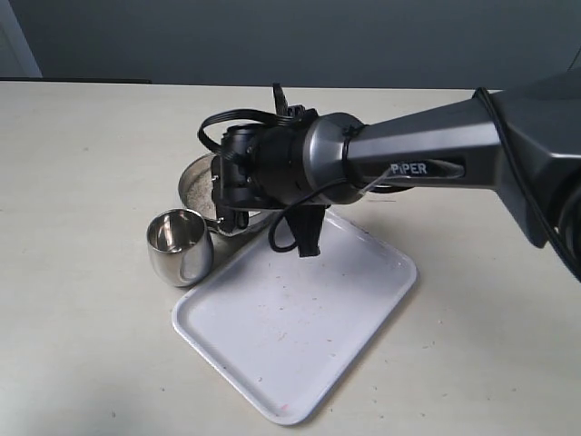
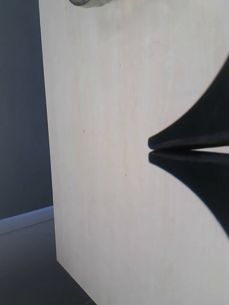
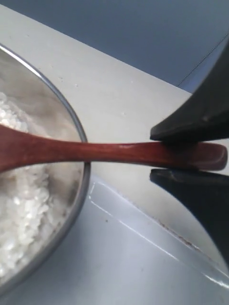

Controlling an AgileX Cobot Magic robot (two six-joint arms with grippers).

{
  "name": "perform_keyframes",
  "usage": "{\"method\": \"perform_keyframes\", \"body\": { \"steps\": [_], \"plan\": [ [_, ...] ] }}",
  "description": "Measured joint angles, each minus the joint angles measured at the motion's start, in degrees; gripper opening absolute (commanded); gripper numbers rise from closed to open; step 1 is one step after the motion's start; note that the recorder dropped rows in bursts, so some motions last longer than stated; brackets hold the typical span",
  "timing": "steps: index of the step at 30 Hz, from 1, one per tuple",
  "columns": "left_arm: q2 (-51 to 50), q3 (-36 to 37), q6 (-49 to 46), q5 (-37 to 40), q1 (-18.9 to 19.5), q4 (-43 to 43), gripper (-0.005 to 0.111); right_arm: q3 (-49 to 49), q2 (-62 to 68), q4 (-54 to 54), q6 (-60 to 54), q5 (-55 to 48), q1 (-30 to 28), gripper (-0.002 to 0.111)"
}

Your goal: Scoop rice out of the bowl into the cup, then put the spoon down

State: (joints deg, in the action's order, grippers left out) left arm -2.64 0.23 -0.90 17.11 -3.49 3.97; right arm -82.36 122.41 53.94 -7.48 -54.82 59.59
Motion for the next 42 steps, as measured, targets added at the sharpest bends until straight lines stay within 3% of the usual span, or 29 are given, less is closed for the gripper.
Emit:
{"method": "perform_keyframes", "body": {
  "steps": [21, 34, 42],
  "plan": [
    [0.00, 0.00, 0.00, 0.00, 0.00, 0.00, 0.000, -0.36, -0.63, -11.06, -2.16, -0.49, -0.36, -0.001],
    [0.00, 0.00, 0.00, 0.00, 0.00, 0.00, 0.000, -8.46, -1.74, -19.34, -8.30, -8.56, -2.98, -0.001],
    [0.00, 0.00, 0.00, 0.00, 0.00, 0.00, 0.000, -8.46, -2.01, -21.90, -8.17, -11.45, 0.15, -0.001]
  ]
}}
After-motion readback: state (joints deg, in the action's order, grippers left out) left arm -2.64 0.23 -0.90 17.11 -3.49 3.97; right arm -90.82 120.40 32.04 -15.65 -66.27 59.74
